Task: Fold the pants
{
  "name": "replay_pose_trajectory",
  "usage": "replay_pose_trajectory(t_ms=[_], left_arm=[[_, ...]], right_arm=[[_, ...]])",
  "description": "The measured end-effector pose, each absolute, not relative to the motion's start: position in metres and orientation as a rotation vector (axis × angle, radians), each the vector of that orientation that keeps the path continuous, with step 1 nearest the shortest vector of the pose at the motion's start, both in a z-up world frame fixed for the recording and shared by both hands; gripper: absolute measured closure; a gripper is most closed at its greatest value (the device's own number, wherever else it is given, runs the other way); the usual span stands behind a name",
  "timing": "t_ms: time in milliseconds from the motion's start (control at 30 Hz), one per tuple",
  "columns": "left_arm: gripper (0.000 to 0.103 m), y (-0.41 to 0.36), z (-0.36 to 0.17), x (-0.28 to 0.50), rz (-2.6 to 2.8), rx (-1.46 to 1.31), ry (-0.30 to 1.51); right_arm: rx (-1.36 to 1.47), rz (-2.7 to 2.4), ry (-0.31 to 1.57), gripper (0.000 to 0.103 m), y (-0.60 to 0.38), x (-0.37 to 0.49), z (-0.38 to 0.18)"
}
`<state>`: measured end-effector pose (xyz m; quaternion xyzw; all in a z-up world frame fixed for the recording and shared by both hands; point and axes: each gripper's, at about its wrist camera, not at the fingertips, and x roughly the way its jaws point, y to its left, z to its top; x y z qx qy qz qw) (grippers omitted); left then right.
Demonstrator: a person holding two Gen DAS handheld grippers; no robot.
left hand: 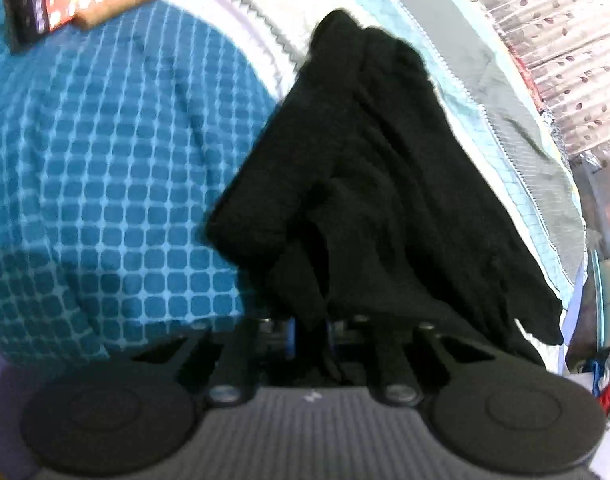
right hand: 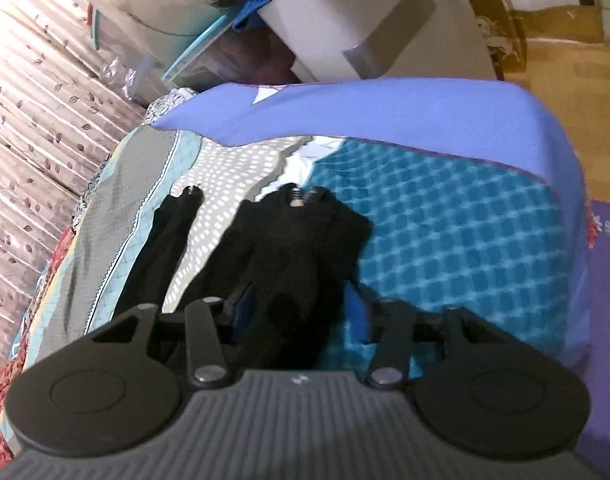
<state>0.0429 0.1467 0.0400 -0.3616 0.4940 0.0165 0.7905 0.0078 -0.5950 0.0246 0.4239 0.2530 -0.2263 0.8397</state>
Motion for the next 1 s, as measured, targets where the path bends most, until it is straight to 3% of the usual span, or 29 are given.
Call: replay_pose_trajectory(t_ms=[200, 467, 600, 800, 1000], left_arm=[[0.092, 0.165, 0.085, 0.018, 0.031, -0.745, 0.985], [0.092, 0.174, 0.032, 0.011, 0.085, -0.79, 1.094], [0.092, 0.184, 0.049, 0.013, 0.032, -0.868, 1.047], [0.092, 0.206, 0.084, 0.055, -0.037, -1.026, 0.949], [0.092, 0.209, 0.104, 0.164, -0.008, -1.048, 0.88]], right_arm=[[0.929, -0.534, 0.338, 0.098, -0.59, -0.06, 0.068], [0.936, -0.672, 0.459, 0.098, -0.581, -0.092, 0.029], [0.917, -0.621, 0.388, 0.098, -0.578, -0.088, 0.058], [0.794, -0.493, 0.326, 0.098, -0.561, -0.023, 0.127], [0.748, -0.454, 0.352, 0.098, -0.558, 0.114, 0.155]])
